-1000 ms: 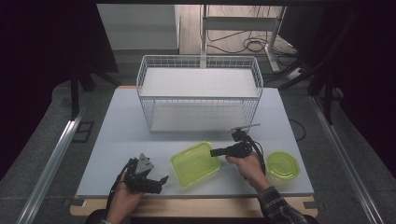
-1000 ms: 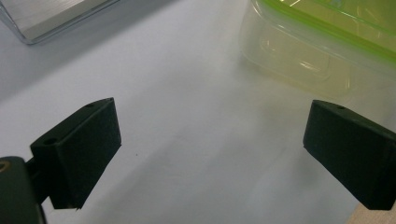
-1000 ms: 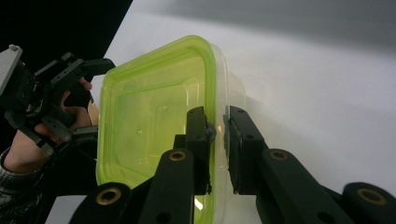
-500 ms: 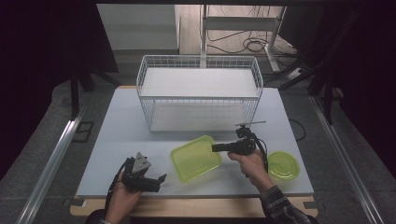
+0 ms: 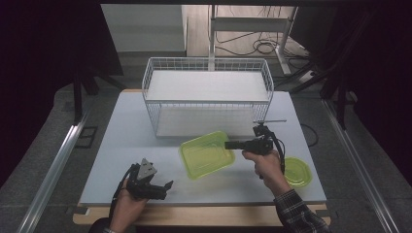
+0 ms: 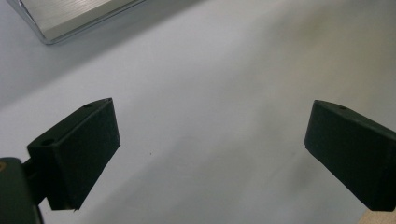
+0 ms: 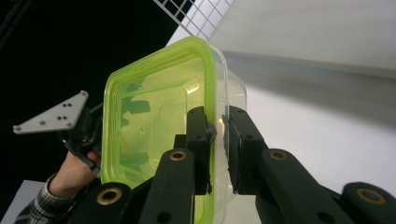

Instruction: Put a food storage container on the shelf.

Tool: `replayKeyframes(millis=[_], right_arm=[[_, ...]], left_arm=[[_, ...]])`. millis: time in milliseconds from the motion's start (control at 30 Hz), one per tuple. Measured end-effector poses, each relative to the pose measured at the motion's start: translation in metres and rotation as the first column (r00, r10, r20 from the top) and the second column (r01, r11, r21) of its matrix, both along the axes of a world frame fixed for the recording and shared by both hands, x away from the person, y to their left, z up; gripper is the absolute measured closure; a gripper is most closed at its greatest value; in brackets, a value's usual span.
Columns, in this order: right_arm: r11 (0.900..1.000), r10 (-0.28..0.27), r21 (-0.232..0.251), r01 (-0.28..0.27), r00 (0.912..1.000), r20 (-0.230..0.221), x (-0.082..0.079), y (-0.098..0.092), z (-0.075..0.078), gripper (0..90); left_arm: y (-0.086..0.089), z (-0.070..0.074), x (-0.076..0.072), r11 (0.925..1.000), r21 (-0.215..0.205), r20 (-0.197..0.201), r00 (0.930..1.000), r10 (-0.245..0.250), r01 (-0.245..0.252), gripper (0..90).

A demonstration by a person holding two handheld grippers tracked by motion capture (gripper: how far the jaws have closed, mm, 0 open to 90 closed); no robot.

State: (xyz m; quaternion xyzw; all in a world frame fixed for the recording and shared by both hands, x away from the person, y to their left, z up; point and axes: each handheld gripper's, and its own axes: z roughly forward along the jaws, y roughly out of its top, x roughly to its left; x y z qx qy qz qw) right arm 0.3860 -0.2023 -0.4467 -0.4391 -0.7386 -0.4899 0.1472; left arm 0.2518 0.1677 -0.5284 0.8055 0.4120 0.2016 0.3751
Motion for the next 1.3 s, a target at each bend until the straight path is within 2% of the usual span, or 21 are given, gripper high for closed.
replayKeyframes(millis=[367, 567, 967, 1000, 1300], right_arm=[[1.000, -0.012, 0.020, 0.011, 0.9996, 0.024, 0.005, -0.002, 0.019, 79.6], [0.999, -0.022, 0.029, 0.021, 0.9986, 0.049, 0.009, -0.004, 0.037, 79.6], [0.997, -0.031, 0.073, 0.028, 0.9984, 0.046, 0.018, -0.005, 0.063, 79.6], [0.996, -0.039, 0.077, 0.035, 0.9980, 0.051, 0.020, -0.005, 0.068, 79.6], [0.993, -0.074, 0.094, 0.068, 0.9950, 0.066, 0.030, -0.007, 0.084, 79.7]], left_arm=[[-0.001, 0.000, 0.000, 1.0000, -0.001, -0.002, 1.0000, -0.008, 0.008, 3.3], [-0.001, -0.001, 0.000, 0.9999, 0.003, -0.006, 0.9999, -0.011, 0.011, 3.3], [-0.002, -0.001, 0.001, 0.9998, 0.013, -0.006, 0.9998, -0.016, 0.016, 3.3], [-0.002, -0.001, 0.000, 0.9998, 0.013, -0.007, 0.9998, -0.017, 0.017, 3.3], [-0.002, -0.001, 0.000, 0.9999, 0.006, -0.006, 0.9999, -0.014, 0.014, 4.0]])
